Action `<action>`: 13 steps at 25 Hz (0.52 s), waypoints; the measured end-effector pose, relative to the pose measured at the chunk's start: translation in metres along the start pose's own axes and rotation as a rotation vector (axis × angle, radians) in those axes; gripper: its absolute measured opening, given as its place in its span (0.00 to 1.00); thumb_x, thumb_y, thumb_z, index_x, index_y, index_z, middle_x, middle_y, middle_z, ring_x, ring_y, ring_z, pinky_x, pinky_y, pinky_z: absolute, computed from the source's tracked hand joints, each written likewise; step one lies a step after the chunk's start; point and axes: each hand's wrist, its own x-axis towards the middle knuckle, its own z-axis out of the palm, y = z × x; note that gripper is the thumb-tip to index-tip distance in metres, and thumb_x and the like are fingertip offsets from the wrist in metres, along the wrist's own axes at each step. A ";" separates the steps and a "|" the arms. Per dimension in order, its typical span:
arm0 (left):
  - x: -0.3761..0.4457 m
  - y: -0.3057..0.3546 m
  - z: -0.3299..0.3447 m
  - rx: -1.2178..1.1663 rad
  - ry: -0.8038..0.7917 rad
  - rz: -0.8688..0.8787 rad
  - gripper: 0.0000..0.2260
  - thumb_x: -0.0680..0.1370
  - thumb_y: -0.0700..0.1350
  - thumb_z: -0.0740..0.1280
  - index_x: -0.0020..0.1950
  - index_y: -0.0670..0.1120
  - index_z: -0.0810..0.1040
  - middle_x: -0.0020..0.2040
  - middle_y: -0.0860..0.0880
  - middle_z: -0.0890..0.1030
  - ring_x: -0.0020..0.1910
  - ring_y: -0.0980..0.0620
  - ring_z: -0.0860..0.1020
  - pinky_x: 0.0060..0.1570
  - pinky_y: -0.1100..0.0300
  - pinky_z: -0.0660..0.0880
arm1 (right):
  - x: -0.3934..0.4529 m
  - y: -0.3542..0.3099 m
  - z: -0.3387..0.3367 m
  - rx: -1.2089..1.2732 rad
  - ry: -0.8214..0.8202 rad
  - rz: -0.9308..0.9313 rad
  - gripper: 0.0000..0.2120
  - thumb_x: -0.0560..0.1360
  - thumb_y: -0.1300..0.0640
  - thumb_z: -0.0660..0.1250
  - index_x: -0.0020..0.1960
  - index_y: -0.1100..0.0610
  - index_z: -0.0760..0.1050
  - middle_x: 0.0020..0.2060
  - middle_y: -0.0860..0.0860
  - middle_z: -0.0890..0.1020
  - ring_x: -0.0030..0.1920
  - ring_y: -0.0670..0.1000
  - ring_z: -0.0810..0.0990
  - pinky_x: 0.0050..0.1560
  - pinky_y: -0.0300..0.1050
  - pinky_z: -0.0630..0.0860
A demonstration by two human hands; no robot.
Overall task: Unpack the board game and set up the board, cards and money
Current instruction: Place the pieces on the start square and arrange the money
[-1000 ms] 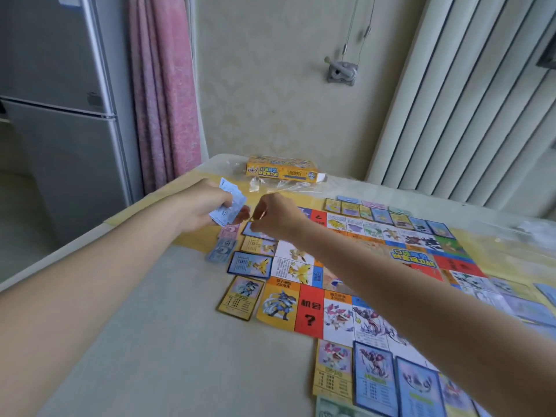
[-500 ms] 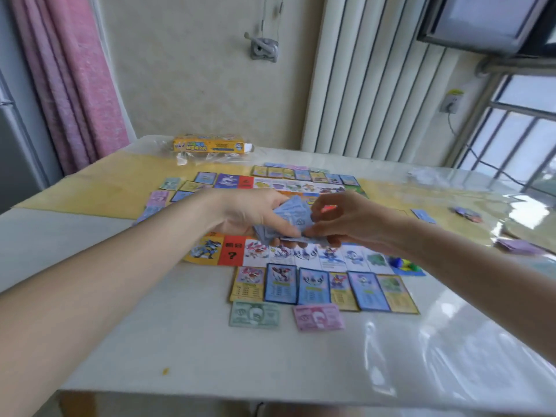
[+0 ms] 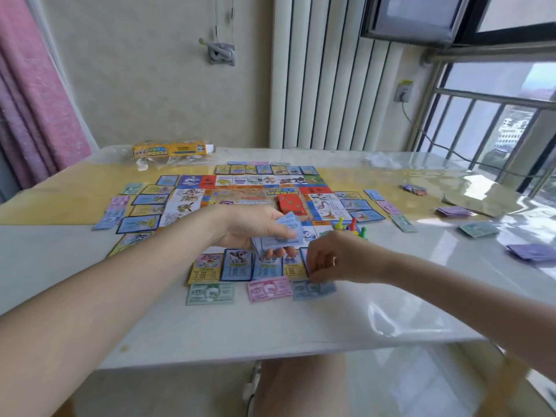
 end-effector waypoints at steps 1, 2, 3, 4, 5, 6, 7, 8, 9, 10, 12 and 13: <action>0.000 0.001 0.000 0.005 0.012 -0.003 0.07 0.81 0.44 0.59 0.54 0.41 0.73 0.41 0.45 0.80 0.28 0.57 0.77 0.25 0.67 0.72 | 0.001 -0.001 0.002 -0.033 0.018 -0.025 0.05 0.69 0.62 0.72 0.39 0.54 0.78 0.30 0.41 0.76 0.29 0.37 0.73 0.33 0.28 0.69; -0.001 0.002 0.000 0.010 0.020 -0.006 0.09 0.82 0.45 0.58 0.53 0.41 0.74 0.42 0.45 0.80 0.28 0.57 0.77 0.26 0.67 0.72 | 0.002 -0.002 0.004 -0.064 0.033 -0.044 0.02 0.69 0.62 0.71 0.41 0.56 0.79 0.31 0.41 0.75 0.30 0.37 0.73 0.33 0.28 0.68; -0.002 0.003 0.000 0.006 0.018 -0.010 0.10 0.82 0.45 0.56 0.54 0.40 0.74 0.43 0.45 0.80 0.29 0.57 0.78 0.27 0.66 0.73 | 0.002 -0.003 0.005 -0.092 0.042 -0.059 0.03 0.69 0.60 0.71 0.42 0.57 0.79 0.32 0.42 0.75 0.30 0.38 0.72 0.33 0.27 0.67; -0.002 0.003 -0.001 -0.013 0.008 -0.014 0.11 0.82 0.43 0.56 0.54 0.39 0.74 0.45 0.45 0.80 0.32 0.57 0.79 0.30 0.65 0.75 | 0.003 -0.004 0.006 -0.116 0.041 -0.071 0.03 0.69 0.59 0.71 0.43 0.57 0.79 0.34 0.44 0.76 0.32 0.38 0.71 0.34 0.28 0.67; -0.002 0.002 -0.001 -0.050 -0.004 -0.016 0.10 0.82 0.41 0.55 0.55 0.39 0.74 0.46 0.44 0.80 0.34 0.56 0.81 0.32 0.65 0.77 | 0.003 -0.004 0.006 -0.144 0.033 -0.080 0.04 0.70 0.57 0.71 0.43 0.57 0.79 0.37 0.45 0.75 0.33 0.39 0.71 0.34 0.29 0.66; -0.002 0.001 -0.002 -0.093 -0.015 -0.016 0.10 0.82 0.39 0.55 0.56 0.38 0.73 0.46 0.43 0.81 0.36 0.55 0.82 0.34 0.64 0.78 | 0.003 -0.004 0.005 -0.180 0.028 -0.085 0.05 0.70 0.55 0.71 0.44 0.56 0.79 0.38 0.45 0.74 0.35 0.40 0.70 0.34 0.30 0.66; -0.002 0.000 -0.003 -0.123 -0.019 -0.015 0.10 0.81 0.37 0.54 0.56 0.38 0.73 0.47 0.43 0.81 0.38 0.54 0.83 0.34 0.64 0.78 | 0.002 -0.004 0.003 -0.203 0.034 -0.083 0.05 0.70 0.54 0.71 0.44 0.55 0.79 0.37 0.44 0.72 0.35 0.41 0.69 0.34 0.30 0.65; 0.000 0.000 -0.004 -0.138 -0.013 -0.013 0.10 0.81 0.36 0.54 0.57 0.37 0.73 0.47 0.42 0.82 0.38 0.53 0.83 0.34 0.64 0.78 | 0.001 -0.002 -0.002 -0.195 0.058 -0.067 0.05 0.71 0.55 0.71 0.43 0.55 0.79 0.36 0.43 0.71 0.35 0.41 0.69 0.34 0.30 0.66; 0.003 0.002 -0.005 -0.138 0.000 -0.013 0.10 0.81 0.35 0.55 0.57 0.37 0.73 0.47 0.42 0.82 0.38 0.53 0.83 0.33 0.64 0.78 | 0.000 0.000 -0.010 -0.155 0.110 -0.027 0.04 0.71 0.55 0.70 0.44 0.55 0.78 0.35 0.42 0.72 0.34 0.40 0.70 0.34 0.31 0.66; 0.008 0.005 -0.005 -0.128 0.014 -0.015 0.10 0.81 0.35 0.56 0.57 0.37 0.73 0.47 0.42 0.82 0.36 0.53 0.82 0.32 0.64 0.77 | -0.001 0.003 -0.019 -0.095 0.184 0.028 0.03 0.72 0.56 0.69 0.45 0.54 0.76 0.35 0.42 0.73 0.35 0.41 0.72 0.35 0.31 0.67; 0.021 0.017 0.000 -0.090 0.030 -0.007 0.09 0.80 0.36 0.58 0.57 0.38 0.74 0.46 0.42 0.81 0.33 0.54 0.80 0.32 0.64 0.77 | -0.001 0.009 -0.036 0.003 0.314 0.115 0.12 0.74 0.56 0.66 0.57 0.53 0.71 0.43 0.44 0.74 0.40 0.45 0.75 0.40 0.35 0.68; 0.029 0.025 0.004 -0.088 0.028 0.005 0.08 0.80 0.36 0.58 0.57 0.39 0.73 0.46 0.43 0.80 0.32 0.55 0.79 0.31 0.64 0.76 | -0.001 0.012 -0.042 0.020 0.342 0.114 0.18 0.75 0.57 0.65 0.64 0.52 0.66 0.49 0.45 0.71 0.44 0.47 0.76 0.43 0.35 0.68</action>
